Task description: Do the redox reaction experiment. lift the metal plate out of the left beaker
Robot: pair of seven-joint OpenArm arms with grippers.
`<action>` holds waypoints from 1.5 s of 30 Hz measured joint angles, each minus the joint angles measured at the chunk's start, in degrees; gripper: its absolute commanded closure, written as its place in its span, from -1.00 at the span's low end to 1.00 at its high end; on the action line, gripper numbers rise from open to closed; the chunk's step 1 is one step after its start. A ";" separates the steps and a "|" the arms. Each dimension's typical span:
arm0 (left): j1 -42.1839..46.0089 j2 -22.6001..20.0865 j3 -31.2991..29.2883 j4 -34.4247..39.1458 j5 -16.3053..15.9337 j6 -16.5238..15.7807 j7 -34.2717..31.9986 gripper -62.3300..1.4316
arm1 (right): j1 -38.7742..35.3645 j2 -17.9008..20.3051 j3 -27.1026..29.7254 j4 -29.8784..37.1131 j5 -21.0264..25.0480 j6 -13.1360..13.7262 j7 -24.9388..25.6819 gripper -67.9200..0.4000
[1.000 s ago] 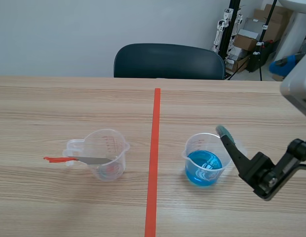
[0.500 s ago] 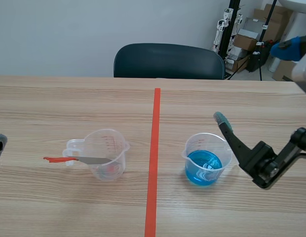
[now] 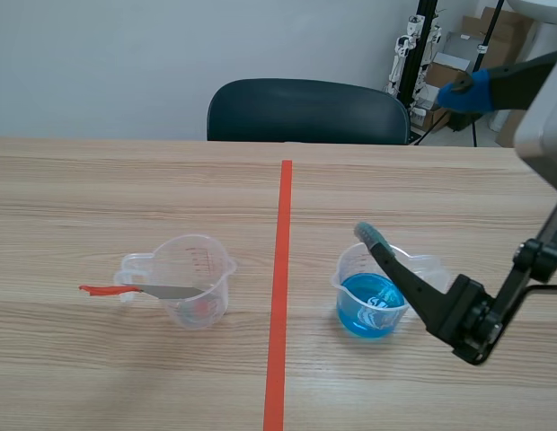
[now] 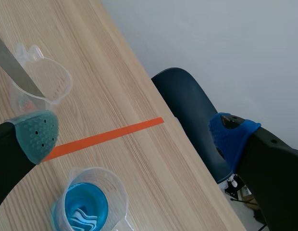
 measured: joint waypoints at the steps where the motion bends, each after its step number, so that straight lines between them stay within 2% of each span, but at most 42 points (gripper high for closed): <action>1: -0.68 0.00 1.25 -2.62 2.19 -0.02 -2.64 -1.00 | 0.74 0.00 -0.09 0.00 0.02 0.57 0.02 -1.00; 4: -3.02 0.02 5.70 -10.05 8.81 0.00 -9.46 -1.00 | 2.10 0.00 -1.66 -0.63 0.02 0.66 0.00 -1.00; 6: -4.70 0.02 8.85 -14.71 12.02 0.00 -12.66 -1.00 | 2.95 0.00 -3.61 -1.62 0.00 0.63 0.00 -1.00; 9: -7.30 0.31 13.31 -21.07 14.53 0.20 -17.11 -1.00 | 6.10 0.02 -7.50 -4.28 0.00 0.66 -0.02 -1.00; 13: -10.51 2.14 17.20 -27.36 15.23 2.14 -21.64 -1.00 | 12.63 0.02 -13.42 -10.10 0.00 0.61 -0.87 -1.00; 17: -12.68 4.92 19.12 -31.12 15.19 2.14 -27.30 -1.00 | 19.82 0.02 -20.20 -15.96 -0.20 0.61 -2.58 -1.00; 23: -16.92 11.23 20.70 -36.76 15.41 2.84 -28.63 -1.00 | 28.59 0.02 -29.70 -21.46 -0.17 0.44 -2.56 -1.00; 27: -20.79 15.52 22.25 -40.92 18.45 7.43 -31.28 -1.00 | 32.13 0.00 -35.74 -23.61 -0.17 0.44 -2.54 -1.00; 32: -24.28 18.75 23.17 -44.52 21.14 9.73 -31.93 -1.00 | 36.11 -1.60 -41.72 -27.67 -0.17 0.31 -2.54 -1.00; 35: -25.64 19.26 23.17 -45.92 20.81 9.68 -31.91 -1.00 | 38.53 -3.78 -44.39 -30.84 -0.17 -1.73 -2.56 -1.00; 37: -26.60 19.37 23.17 -46.60 20.72 9.68 -31.87 -1.00 | 40.04 -5.35 -45.62 -32.81 -0.59 -2.19 -2.54 -1.00; 39: -27.50 19.47 23.17 -47.06 20.48 9.68 -31.89 -1.00 | 41.27 -6.99 -46.73 -34.38 -3.21 -2.19 -2.56 -1.00; 43: -28.87 19.67 23.15 -47.67 16.52 9.73 -31.89 -1.00 | 42.71 -9.60 -49.57 -36.61 -5.62 -2.16 -2.56 -1.00; 45: -29.16 19.67 23.10 -47.80 15.98 9.73 -31.89 -1.00 | 43.25 -10.23 -51.32 -36.98 -5.95 -2.62 -2.51 -1.00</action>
